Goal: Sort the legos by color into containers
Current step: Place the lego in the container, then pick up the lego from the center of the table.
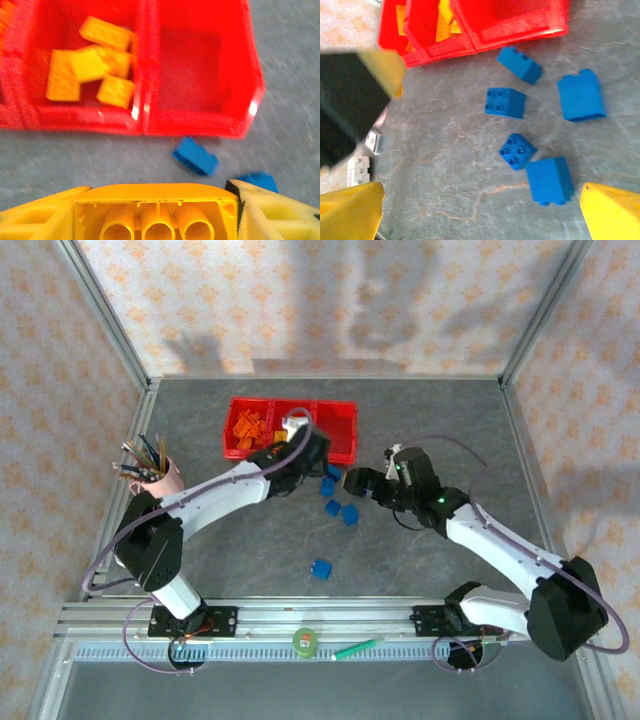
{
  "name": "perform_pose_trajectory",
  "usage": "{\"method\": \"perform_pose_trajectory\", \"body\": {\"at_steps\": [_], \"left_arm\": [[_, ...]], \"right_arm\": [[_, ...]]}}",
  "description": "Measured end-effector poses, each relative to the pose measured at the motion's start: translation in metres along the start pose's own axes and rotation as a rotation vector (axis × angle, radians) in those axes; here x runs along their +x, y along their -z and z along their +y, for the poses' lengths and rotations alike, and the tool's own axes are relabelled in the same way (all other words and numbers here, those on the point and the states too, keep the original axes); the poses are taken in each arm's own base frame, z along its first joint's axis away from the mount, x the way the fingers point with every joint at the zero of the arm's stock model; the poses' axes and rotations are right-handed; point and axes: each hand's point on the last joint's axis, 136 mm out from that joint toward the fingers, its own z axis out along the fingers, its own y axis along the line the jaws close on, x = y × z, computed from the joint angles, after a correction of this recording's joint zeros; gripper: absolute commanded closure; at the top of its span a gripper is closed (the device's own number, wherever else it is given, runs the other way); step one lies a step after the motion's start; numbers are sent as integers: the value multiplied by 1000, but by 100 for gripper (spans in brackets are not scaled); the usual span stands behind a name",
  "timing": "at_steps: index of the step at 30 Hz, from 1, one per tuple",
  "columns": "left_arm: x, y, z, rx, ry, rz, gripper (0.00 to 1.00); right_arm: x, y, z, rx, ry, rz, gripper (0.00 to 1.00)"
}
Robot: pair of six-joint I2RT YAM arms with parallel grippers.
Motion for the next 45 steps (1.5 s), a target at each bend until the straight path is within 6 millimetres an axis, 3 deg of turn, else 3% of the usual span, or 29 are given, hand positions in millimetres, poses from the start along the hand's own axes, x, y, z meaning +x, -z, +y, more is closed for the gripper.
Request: {"method": "perform_pose_trajectory", "body": {"at_steps": [5, 11, 17, 21, 25, 29, 37, 40, 45], "left_arm": [[-46, -30, 31, -78, 64, -44, 40], [-75, -87, 56, -159, 118, -41, 39], [-77, -131, 59, -197, 123, -9, 29], [-73, -134, 60, -207, 115, 8, 25], [-76, -131, 58, -203, 110, 3, 19], [-87, -115, 57, -191, 111, -17, 17], [-89, -29, 60, -64, 148, -66, 9], [-73, -3, 56, -3, 151, -73, 3], [-15, 22, 40, 87, 105, -13, 1]], "right_arm": [[-6, -20, 14, -23, 17, 10, 1], [-17, -31, 25, -41, 26, -3, 0], [-20, -33, 25, -38, 27, -11, 0], [-21, -33, 24, -30, 31, -18, 0], [-23, -32, 22, -7, 47, -23, 0], [-23, -30, 13, 40, 61, -25, 0], [-26, -14, 3, 115, 79, -58, 0], [-28, -12, -1, 137, 84, -68, 0], [-23, -16, -15, 190, 102, -65, 0]]}}
